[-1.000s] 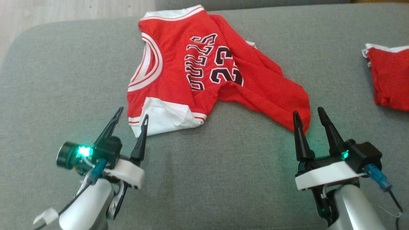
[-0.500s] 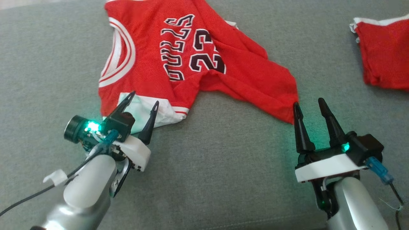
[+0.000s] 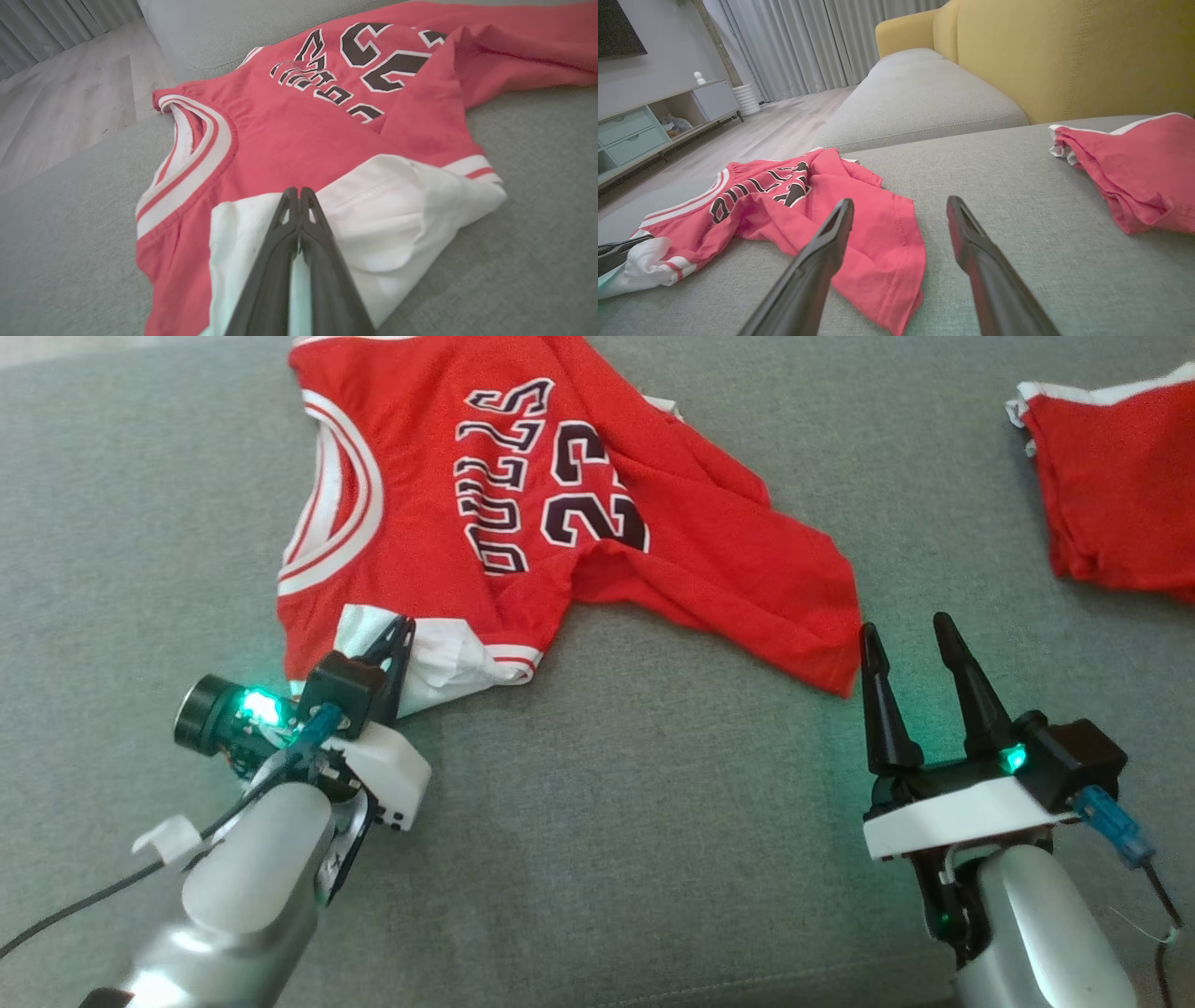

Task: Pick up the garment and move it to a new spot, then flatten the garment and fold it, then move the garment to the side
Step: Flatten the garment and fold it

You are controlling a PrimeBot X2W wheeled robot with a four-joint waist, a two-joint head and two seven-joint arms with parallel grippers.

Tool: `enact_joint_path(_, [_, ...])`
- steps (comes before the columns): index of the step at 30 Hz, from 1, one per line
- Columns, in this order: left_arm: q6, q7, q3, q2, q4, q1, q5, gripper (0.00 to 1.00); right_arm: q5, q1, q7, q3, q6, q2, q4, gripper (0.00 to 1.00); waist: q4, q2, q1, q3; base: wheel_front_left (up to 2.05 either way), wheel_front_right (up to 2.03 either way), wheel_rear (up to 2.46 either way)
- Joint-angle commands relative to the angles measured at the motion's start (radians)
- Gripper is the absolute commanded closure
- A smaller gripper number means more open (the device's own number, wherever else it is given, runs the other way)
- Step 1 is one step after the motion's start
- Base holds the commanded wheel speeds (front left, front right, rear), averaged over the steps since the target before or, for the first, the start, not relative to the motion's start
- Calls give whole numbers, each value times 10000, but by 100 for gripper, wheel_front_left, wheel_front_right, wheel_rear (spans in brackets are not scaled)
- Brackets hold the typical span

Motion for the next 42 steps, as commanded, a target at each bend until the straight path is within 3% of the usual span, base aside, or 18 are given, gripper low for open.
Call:
enact_joint_path(1, [93, -142, 319, 184, -255, -282, -104, 100, 56, -72, -109, 205, -19, -29, -232, 0, 117, -1, -1, -116, 0, 0, 0])
enact_joint_path(19, [965, -848, 144, 705, -2291, 1746, -134, 100, -124, 476, -109, 152, -19, -29, 215, 0, 1824, -1, -1, -1530, 0, 0, 0])
enact_joint_path(25, [789, -857, -383, 851, -2911, 2433, 6, 100, -156, 589, -109, 196, -19, -29, 355, 0, 2140, -1, -1, -1816, 0, 0, 0])
enact_joint_path(26, [725, -778, -549, 866, -2980, 2539, 66, 87, -164, 600, -109, 202, -19, -29, 381, 0, 2180, -1, -1, -1853, 0, 0, 0])
enact_joint_path(28, [700, -629, -806, 872, -3083, 2739, 167, 16, -171, 601, -109, 218, -19, -29, 430, 0, 2224, -1, -1, -1911, 0, 0, 0])
enact_joint_path(29, [740, -528, -896, 868, -3132, 2838, 200, 0, -169, 593, -109, 228, -19, -29, 450, 0, 2236, -1, -1, -1935, 0, 0, 0])
enact_joint_path(35, [1179, -254, -887, 918, -3493, 3051, 243, 0, -117, 559, -109, 272, -19, -29, 506, 0, 2220, -1, -1, -2022, 0, 0, 0])
enact_joint_path(42, [1942, -1033, 212, 786, -3603, 3095, -416, 0, -81, 550, -109, 444, -19, -29, 521, 0, 1847, -1, -1, -2114, 0, 0, 0])
